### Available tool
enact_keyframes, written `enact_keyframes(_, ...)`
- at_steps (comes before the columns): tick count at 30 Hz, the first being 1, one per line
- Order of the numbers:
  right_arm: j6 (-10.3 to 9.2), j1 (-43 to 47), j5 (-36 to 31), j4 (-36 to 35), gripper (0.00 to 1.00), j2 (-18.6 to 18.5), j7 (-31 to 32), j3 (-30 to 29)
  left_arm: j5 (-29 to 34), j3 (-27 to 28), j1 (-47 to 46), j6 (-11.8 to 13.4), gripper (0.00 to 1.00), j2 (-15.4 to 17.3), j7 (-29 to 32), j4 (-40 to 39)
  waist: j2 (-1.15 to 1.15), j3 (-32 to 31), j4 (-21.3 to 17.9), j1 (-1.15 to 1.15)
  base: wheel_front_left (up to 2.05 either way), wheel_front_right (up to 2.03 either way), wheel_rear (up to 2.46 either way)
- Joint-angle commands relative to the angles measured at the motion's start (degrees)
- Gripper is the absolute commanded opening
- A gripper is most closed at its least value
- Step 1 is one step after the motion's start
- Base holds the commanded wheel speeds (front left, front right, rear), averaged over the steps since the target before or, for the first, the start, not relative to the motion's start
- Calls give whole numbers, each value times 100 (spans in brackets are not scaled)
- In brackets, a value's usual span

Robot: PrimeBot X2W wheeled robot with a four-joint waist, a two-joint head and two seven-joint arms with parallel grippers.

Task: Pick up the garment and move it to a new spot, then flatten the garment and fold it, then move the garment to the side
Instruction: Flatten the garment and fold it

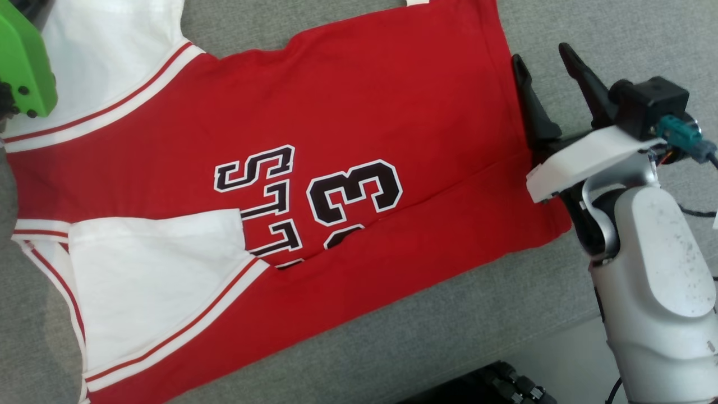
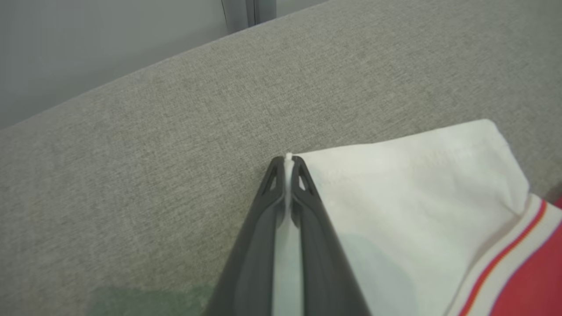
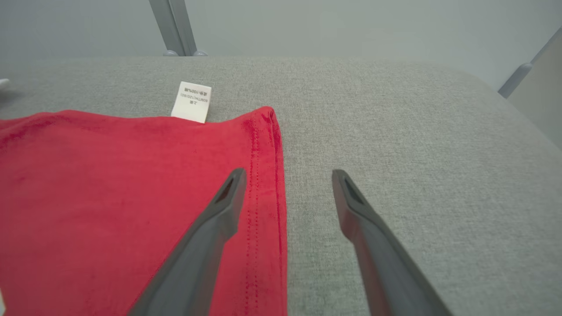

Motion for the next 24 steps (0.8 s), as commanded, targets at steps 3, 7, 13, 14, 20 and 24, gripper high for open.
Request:
enact_keyframes(3, -8, -442, -58, 122, 100, -188, 173, 25, 89, -24, -111, -1, 0, -104, -310, -120, 0, -44, 225, 0, 0, 0, 0)
enact_keyframes(7, -8, -986, -3, 451, 100, -401, 454, 32, 58, -64, -151, 0, 0, -221, -715, -295, 0, -61, 454, 0, 0, 0, 0)
enact_keyframes(13, -8, -1654, -74, 1304, 100, -822, 994, 221, 72, -342, -26, -1, 0, -358, -1211, -594, 0, -66, 853, 0, 0, 0, 0)
enact_keyframes(14, -8, -1713, -85, 1413, 100, -886, 1058, 264, 66, -379, -7, -1, 0, -372, -1274, -636, 0, -65, 907, 0, 0, 0, 0)
enact_keyframes(20, -8, -1931, 155, 1951, 100, -1168, 1427, 533, 77, -627, 115, -1, 0, -452, -1579, -828, 0, -87, 1189, 0, 0, 0, 0)
enact_keyframes(24, -3, -1893, 478, 2163, 33, -1270, 1770, 741, 0, -821, 184, -1, 0, -505, -1743, -885, 0, -163, 1330, 0, 0, 0, 0)
